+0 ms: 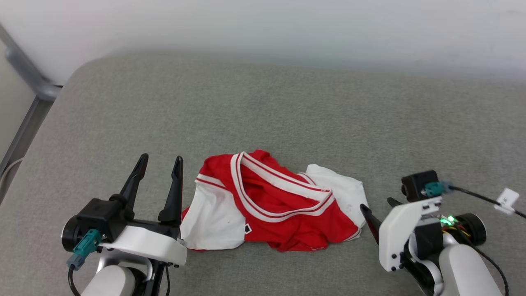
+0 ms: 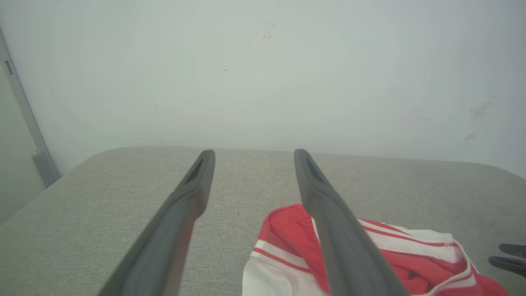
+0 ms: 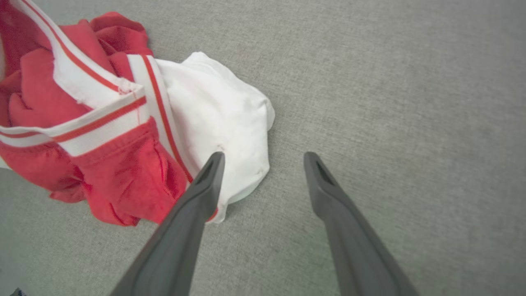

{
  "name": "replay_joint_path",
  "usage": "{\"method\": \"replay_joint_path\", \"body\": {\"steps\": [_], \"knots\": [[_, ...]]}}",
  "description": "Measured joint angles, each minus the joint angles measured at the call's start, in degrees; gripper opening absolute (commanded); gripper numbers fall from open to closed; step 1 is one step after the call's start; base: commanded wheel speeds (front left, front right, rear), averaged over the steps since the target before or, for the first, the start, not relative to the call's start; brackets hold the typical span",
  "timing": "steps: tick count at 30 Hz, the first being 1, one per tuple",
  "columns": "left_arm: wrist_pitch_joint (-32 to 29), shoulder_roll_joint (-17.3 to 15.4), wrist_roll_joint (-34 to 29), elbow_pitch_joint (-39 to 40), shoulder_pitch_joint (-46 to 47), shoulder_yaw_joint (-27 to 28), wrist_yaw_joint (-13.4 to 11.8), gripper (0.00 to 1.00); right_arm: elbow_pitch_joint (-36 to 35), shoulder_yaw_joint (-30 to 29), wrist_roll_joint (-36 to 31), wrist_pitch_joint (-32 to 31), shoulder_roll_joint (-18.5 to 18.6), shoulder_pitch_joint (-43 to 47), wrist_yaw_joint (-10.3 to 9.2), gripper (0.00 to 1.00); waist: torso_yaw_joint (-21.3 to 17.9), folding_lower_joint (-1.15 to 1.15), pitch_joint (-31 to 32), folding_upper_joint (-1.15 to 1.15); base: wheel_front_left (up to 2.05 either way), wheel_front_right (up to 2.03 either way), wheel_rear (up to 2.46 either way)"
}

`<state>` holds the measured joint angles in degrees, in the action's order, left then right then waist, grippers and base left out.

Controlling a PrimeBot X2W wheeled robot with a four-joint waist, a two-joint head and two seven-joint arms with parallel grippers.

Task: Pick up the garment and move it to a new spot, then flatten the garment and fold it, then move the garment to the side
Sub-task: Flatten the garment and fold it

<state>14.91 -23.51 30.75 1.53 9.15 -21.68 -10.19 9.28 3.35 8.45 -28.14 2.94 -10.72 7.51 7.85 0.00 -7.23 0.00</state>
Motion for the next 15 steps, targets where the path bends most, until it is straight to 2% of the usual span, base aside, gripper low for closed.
{"method": "replay_joint_path", "body": {"steps": [6, 15], "knots": [[0.00, 2.66, -1.88, 0.37, 0.77, 1.76, 2.01, 1.00, 6.58, 4.85, 0.05, -7.90, 1.92, -6.66, 0.00, 1.00, 3.11, 0.00, -2.57, 0.00, 0.00, 0.00, 0.00], [0.07, 5.60, -3.27, -1.71, 0.81, 3.81, 4.60, 1.00, 14.82, 7.40, 2.92, -15.55, 3.58, -10.76, -0.12, 0.99, 5.90, 0.00, -4.60, 0.00, 0.00, 0.00, 0.00]]}}
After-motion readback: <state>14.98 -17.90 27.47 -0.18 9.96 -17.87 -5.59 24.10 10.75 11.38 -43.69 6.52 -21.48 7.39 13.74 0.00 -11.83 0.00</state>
